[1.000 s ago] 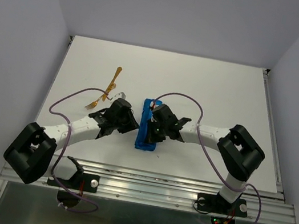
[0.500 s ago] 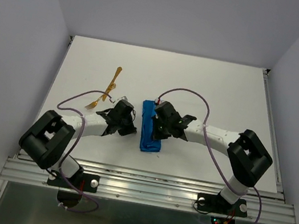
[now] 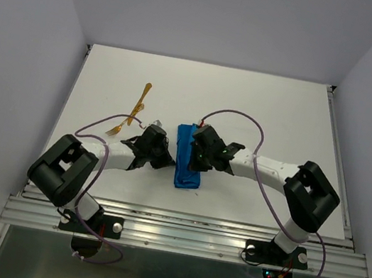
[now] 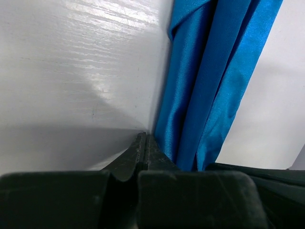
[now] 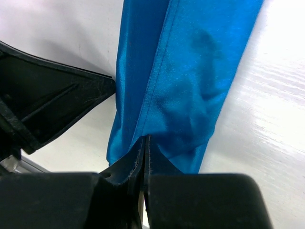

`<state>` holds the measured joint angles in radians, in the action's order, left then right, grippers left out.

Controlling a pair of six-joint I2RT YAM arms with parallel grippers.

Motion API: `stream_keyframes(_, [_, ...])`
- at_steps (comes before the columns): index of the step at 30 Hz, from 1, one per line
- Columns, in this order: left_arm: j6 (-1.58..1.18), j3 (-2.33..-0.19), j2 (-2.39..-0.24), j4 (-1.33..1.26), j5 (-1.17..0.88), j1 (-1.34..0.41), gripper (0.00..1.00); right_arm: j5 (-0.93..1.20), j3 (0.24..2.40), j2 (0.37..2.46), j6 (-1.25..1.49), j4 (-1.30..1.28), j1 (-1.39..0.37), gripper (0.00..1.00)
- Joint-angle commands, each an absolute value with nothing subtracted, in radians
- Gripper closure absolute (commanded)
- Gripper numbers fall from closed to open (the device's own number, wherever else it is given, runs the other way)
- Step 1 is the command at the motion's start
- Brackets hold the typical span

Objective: Fold the napkin into a case and place the utensils inside
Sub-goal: Move the smaller rectangle folded napkin to the center of the board.

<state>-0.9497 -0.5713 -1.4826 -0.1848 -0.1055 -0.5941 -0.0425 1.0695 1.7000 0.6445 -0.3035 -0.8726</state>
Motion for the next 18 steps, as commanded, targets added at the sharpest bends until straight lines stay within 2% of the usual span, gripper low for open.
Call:
stream_keyframes(1, [-0.943,-0.558,-1.503,-0.184,-0.114,-0.603,1.00,0.032,1.071,1.744,0.623,-0.246,-0.882,0.99])
stream_keyframes(8, [-0.954,-0.563,-1.539,-0.198,-0.120,-0.607,1.00,0.215,1.005,1.773,0.508,-0.167,-0.900,0.99])
stream_keyframes(18, [-1.051,-0.463,-1.551,-0.270,-0.156,-0.614,1.00,0.134,0.933,1.694,0.376,-0.232,-0.900,0.99])
